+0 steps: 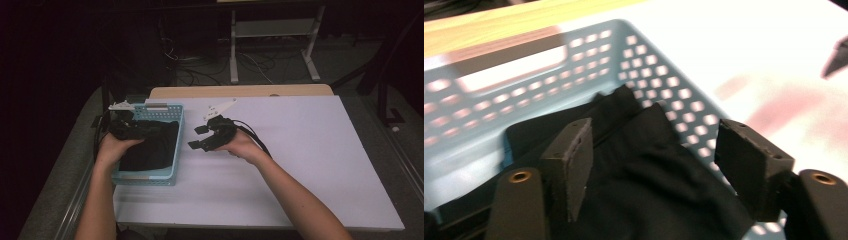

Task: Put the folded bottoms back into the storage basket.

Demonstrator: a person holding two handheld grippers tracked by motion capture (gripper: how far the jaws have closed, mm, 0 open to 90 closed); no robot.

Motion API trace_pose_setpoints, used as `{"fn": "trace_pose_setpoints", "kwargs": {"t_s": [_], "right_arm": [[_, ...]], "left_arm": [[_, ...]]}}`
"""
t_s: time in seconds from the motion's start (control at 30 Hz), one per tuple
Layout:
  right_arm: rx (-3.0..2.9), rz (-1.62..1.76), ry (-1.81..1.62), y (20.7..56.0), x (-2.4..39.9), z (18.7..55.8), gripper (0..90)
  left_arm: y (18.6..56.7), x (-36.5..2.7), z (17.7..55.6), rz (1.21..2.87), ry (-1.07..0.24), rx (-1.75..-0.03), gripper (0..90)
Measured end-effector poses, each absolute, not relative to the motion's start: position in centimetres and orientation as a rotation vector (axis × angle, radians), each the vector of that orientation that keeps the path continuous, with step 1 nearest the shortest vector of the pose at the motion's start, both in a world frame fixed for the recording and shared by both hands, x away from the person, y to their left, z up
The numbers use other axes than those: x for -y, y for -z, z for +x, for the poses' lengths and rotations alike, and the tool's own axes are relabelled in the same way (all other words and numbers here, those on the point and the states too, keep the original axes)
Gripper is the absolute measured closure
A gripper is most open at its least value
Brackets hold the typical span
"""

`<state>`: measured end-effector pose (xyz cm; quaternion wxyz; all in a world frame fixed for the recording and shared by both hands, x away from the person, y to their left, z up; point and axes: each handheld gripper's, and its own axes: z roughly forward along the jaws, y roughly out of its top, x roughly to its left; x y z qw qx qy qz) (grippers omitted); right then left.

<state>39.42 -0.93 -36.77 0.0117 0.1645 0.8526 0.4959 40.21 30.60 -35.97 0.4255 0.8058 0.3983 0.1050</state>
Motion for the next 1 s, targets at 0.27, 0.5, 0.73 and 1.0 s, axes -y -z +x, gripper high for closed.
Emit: {"fn": "trace_pose_setpoints", "kwargs": {"t_s": [0.27,0.5,0.73,1.0], "right_arm": [[-2.578,0.617,-1.525,37.0,5.1,38.3,24.2],[-2.541,0.662,-1.527,37.4,8.6,37.4,15.3],[-2.518,0.687,-1.511,37.7,11.5,36.4,10.9],[-2.541,0.675,-1.464,37.9,14.5,34.6,0.9]], "left_arm": [[36.1,-26.8,38.5,2.018,-0.204,-0.869,17.5],[36.4,-24.6,36.4,2.007,-0.185,-0.823,9.4],[37.0,-23.2,33.7,1.989,-0.160,-0.763,1.6],[37.8,-21.9,31.2,1.981,-0.153,-0.682,0.0]]}}
